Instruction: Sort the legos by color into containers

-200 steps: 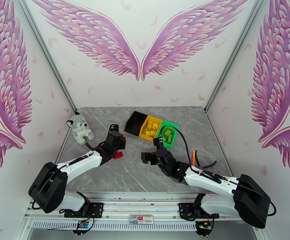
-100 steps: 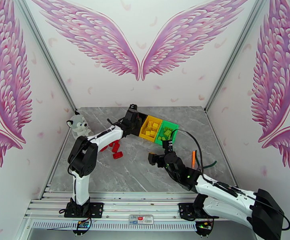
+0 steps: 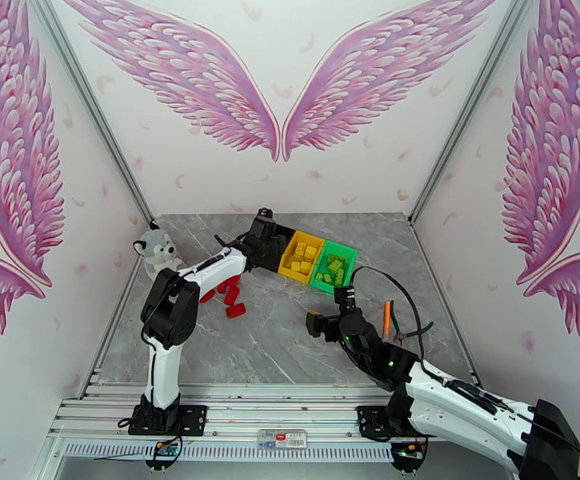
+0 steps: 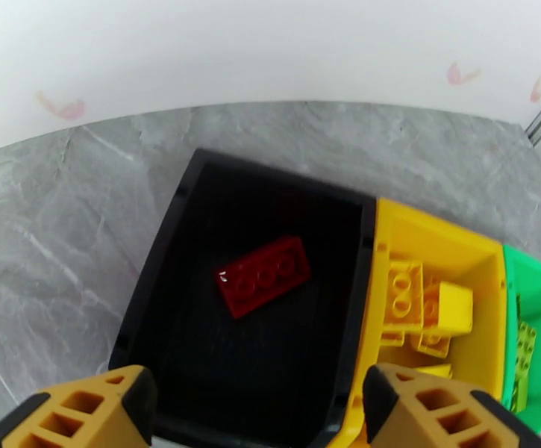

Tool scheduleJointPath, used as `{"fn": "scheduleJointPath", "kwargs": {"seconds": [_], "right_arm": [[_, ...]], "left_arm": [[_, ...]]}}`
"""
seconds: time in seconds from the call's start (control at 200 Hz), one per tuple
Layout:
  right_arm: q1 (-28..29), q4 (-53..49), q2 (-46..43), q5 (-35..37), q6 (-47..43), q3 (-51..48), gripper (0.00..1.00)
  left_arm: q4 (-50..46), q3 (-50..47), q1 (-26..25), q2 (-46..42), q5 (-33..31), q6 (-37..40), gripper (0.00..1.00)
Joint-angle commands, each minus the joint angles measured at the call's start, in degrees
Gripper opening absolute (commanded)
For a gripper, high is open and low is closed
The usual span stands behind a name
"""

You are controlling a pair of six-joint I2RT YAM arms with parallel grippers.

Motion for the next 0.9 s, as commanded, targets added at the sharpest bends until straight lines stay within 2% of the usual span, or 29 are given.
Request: {"fn": "scheduleJointPath", "kwargs": {"seconds": [0.0,0.16,0.335,0.455,0.575,0.77,0.9], "right_arm": [[0.2,2.9,-0.1,-1.6,-1.8,-1.3,0.99],[0.2,6.1,3.9,-4.6,-1.5,-0.6,0.98],[0.3,10.6,13.0,-12.0,-1.3,2.4,0.93],[0.4,13.1,20.1,-15.8,-0.8,5.2,0.91],[0.9,16.7,24.9,-18.3,-0.2,6.1,0.93],[1.9,19.9,28.2,-19.9,-0.1,6.7,0.98],[2.2,20.3,28.9,-19.8,-0.1,7.0,0.99]], "left_arm": [[2.7,-6.3,-1.5,-8.3,-3.9,0.3,0.81],[5.3,-18.9,-2.2,-16.4,-8.2,-1.2,0.83],[5.5,-30.3,-2.2,-23.6,-12.2,-3.5,0.84],[6.2,-39.3,-2.4,-29.7,-12.9,-6.9,0.85],[7.4,-47.5,-3.4,-35.5,-12.6,-9.9,0.89],[6.7,-53.5,-5.7,-40.2,-11.5,-13.5,0.97],[7.0,-55.3,-7.7,-38.8,-12.5,-15.4,0.99]]}}
